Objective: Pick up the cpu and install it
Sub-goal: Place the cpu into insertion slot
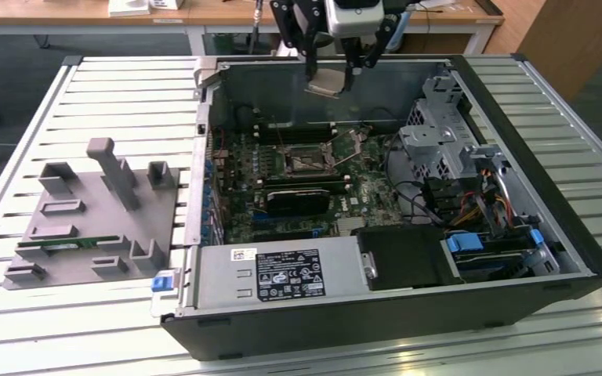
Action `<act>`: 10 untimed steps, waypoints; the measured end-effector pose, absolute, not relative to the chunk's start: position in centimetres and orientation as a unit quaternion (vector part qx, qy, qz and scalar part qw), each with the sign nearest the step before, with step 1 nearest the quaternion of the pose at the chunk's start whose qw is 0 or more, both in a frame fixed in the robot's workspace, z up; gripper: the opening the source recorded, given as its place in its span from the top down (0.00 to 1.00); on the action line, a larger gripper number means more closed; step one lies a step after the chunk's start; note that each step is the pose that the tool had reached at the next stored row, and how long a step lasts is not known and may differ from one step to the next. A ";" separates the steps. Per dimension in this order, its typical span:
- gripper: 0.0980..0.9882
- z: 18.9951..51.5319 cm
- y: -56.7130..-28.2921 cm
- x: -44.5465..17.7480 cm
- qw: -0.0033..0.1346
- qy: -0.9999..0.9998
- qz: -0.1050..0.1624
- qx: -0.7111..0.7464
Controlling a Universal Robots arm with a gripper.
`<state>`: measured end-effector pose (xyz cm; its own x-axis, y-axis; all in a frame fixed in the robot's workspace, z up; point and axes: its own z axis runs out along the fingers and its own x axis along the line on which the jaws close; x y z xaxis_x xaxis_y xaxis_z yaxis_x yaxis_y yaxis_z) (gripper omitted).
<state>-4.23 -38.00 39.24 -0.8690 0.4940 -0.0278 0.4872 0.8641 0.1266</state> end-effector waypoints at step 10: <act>0.51 39.2 -38.0 -4.2 0.032 0.952 0.056 0.298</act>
